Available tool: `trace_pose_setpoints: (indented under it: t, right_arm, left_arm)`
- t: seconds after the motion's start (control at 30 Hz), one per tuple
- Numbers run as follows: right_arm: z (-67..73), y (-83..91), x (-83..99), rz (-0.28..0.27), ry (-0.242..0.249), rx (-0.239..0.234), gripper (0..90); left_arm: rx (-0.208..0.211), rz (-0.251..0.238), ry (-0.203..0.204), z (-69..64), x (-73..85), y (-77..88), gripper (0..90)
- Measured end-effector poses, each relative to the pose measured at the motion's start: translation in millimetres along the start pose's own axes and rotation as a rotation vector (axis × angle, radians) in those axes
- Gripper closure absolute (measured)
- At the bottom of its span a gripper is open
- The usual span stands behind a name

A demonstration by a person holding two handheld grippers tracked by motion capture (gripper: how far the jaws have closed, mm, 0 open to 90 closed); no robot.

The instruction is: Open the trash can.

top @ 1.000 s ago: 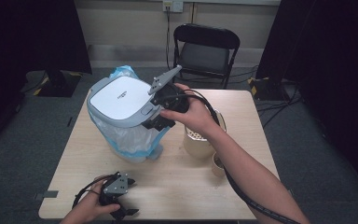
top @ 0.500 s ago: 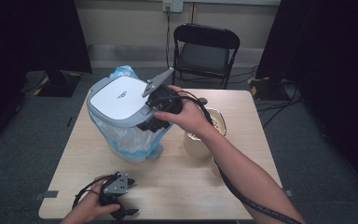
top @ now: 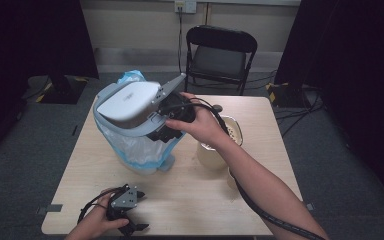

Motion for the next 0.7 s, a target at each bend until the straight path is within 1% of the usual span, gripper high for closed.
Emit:
trace_pose_setpoints:
  t: [0.07, 0.1, 0.13, 0.33, 0.37, 0.43, 0.57, 0.63, 0.7]
  right_arm:
    - [-0.9, 1.0, -0.1, -0.003, -0.012, 0.0, 14.6]
    - [-1.2, 2.1, -1.1, -0.014, -0.011, 0.004, 17.2]
    - [-1.1, 2.7, -0.6, -0.015, -0.002, -0.004, 18.1]
    - [1.1, 4.7, 5.8, -0.027, 0.003, 0.01, 16.7]
    - [2.1, 6.0, 7.3, -0.025, -0.001, 0.004, 16.6]
    - [2.3, 8.9, 10.9, -0.027, 0.003, 0.006, 16.4]
    - [2.8, 14.2, 17.8, -0.03, 0.001, 0.01, 16.4]
    - [3.3, 15.2, 19.1, -0.032, -0.006, 0.01, 16.3]
    - [4.1, 18.0, 25.6, -0.035, -0.014, 0.012, 16.3]
  left_arm:
    - [0.0, -0.002, 0.001, 0.0, -0.1, 0.0, 0.0]
    - [0.0, -0.002, 0.001, 0.0, -0.1, 0.0, 0.0]
    - [0.0, -0.004, 0.001, -0.1, -0.2, -0.3, 0.0]
    - [0.0, -0.002, 0.001, 0.0, -0.1, -0.1, 0.0]
    - [0.0, -0.001, -0.001, 0.0, 0.0, -0.1, 0.0]
    - [0.0, -0.006, 0.001, -0.1, -0.2, -0.4, 0.0]
    - [0.0, -0.001, 0.0, 0.0, 0.0, 0.0, 0.0]
    - [0.0, -0.001, 0.001, 0.0, 0.0, -0.1, 0.0]
    - [0.0, -0.001, 0.001, 0.0, -0.1, -0.1, 0.0]
Point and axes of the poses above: each handheld gripper's, and its own axes: y roughly backward along the jaws, x roughly out of its underside, z roughly to its left, the point moved 8 cm from there along -y, roughly forward along the jaws, and after that the axes turned 9 degrees about -x, right-handed, at the moved point
